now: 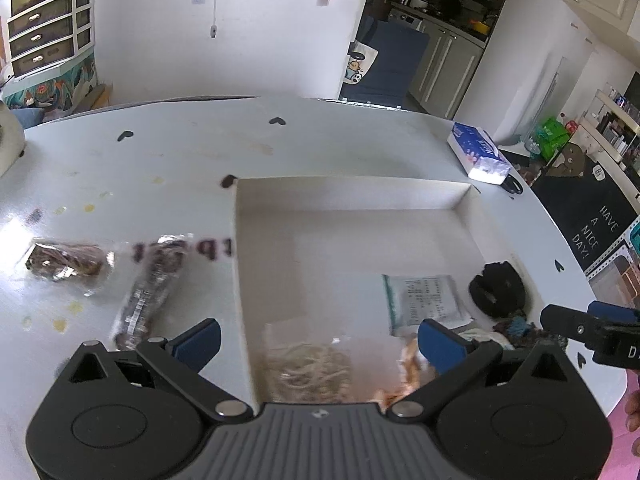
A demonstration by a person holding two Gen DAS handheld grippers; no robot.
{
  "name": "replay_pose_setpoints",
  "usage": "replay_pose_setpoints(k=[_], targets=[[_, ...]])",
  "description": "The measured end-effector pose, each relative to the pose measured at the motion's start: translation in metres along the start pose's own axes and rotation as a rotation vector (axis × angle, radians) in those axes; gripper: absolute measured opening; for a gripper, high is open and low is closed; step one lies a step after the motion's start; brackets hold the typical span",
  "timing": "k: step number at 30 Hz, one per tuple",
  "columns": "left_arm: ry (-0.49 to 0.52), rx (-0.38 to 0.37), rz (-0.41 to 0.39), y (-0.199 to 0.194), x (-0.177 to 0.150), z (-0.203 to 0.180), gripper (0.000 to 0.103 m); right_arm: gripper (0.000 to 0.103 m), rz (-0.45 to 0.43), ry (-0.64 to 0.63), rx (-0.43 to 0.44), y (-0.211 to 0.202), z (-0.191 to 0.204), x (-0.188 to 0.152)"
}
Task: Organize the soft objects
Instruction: 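Withdraw both tools from the tray toward the two clear cord bags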
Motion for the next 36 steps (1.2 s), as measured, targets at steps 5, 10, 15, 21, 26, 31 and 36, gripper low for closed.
replay_pose_setpoints(k=[5, 10, 15, 21, 26, 31, 36], targets=[[0.022, -0.003, 0.006, -0.005, 0.009, 0.027, 0.103, 0.103, 0.001, 0.011, -0.013, 0.001, 0.031, 0.003], [0.03, -0.005, 0.01, -0.011, 0.017, 0.056, 0.103, 0.103, 0.009, 0.01, -0.011, 0.006, 0.064, 0.007], [0.024, 0.002, 0.005, -0.016, 0.027, 0.092, 0.103, 0.103, 0.013, 0.002, -0.002, 0.015, 0.1, 0.013], [0.014, 0.011, 0.002, -0.019, 0.039, 0.133, 0.103, 0.103, 0.011, -0.009, 0.008, 0.027, 0.143, 0.022], [0.004, 0.021, -0.005, -0.019, 0.049, 0.164, 0.103, 0.103, 0.01, -0.024, 0.018, 0.035, 0.174, 0.029], [-0.006, 0.031, -0.002, -0.017, 0.056, 0.193, 0.103, 0.103, 0.011, -0.035, 0.028, 0.043, 0.2, 0.037], [-0.023, 0.038, -0.002, -0.013, 0.062, 0.219, 0.103, 0.103, 0.004, -0.043, 0.042, 0.051, 0.223, 0.046]])
Point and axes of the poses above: each gripper's, at about its wrist camera, not at the fingertips, and y roughly the way its jaws point, z to its left, x to its top, the point moved 6 cm from there along y, roughly the way its jaws point, and after that the axes turned 10 degrees about -y, right-handed, at the moved point
